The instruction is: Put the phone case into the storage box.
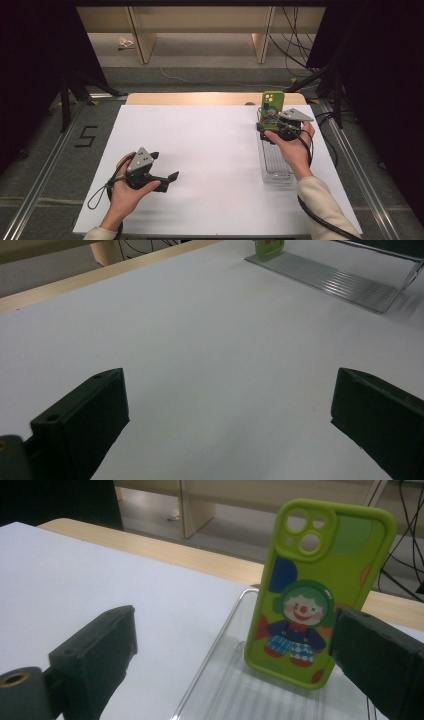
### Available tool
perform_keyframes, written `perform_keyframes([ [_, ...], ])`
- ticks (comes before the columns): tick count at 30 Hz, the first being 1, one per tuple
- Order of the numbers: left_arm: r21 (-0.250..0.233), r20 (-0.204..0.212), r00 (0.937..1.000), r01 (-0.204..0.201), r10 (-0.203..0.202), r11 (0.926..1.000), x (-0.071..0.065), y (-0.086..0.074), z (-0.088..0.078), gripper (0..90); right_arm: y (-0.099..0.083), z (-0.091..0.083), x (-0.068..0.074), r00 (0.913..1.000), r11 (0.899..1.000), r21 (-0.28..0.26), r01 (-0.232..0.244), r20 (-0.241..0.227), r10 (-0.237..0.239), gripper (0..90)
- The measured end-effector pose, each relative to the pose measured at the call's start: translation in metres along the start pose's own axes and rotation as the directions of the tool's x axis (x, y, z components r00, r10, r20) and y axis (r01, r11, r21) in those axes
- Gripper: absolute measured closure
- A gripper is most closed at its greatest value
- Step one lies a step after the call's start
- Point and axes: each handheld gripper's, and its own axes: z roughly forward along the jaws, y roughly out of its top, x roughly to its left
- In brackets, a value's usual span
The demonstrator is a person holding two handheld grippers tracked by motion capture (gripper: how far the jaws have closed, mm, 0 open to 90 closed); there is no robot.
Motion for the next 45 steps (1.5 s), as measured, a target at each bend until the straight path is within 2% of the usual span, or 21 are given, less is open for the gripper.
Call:
perform_keyframes([
  [12, 0.001, -0.001, 1.0, 0.0, 0.0, 1.0, 0.0, 0.0, 0.0, 1.6, -0.005, -0.016, 0.008, 0.9974, 1.0, -0.018, 0.025, -0.068, -0.026, 7.4],
  [29, -0.001, -0.003, 1.0, 0.001, -0.001, 1.0, 0.0, 0.0, 0.0, 1.4, -0.019, -0.04, 0.013, 0.9901, 0.998, -0.048, 0.044, -0.131, -0.05, 7.9],
  [45, -0.001, -0.003, 1.0, -0.002, 0.002, 1.0, 0.0, 0.0, -0.001, 1.3, -0.016, -0.058, 0.023, 0.9852, 0.995, -0.072, 0.067, -0.153, -0.077, 7.8],
])
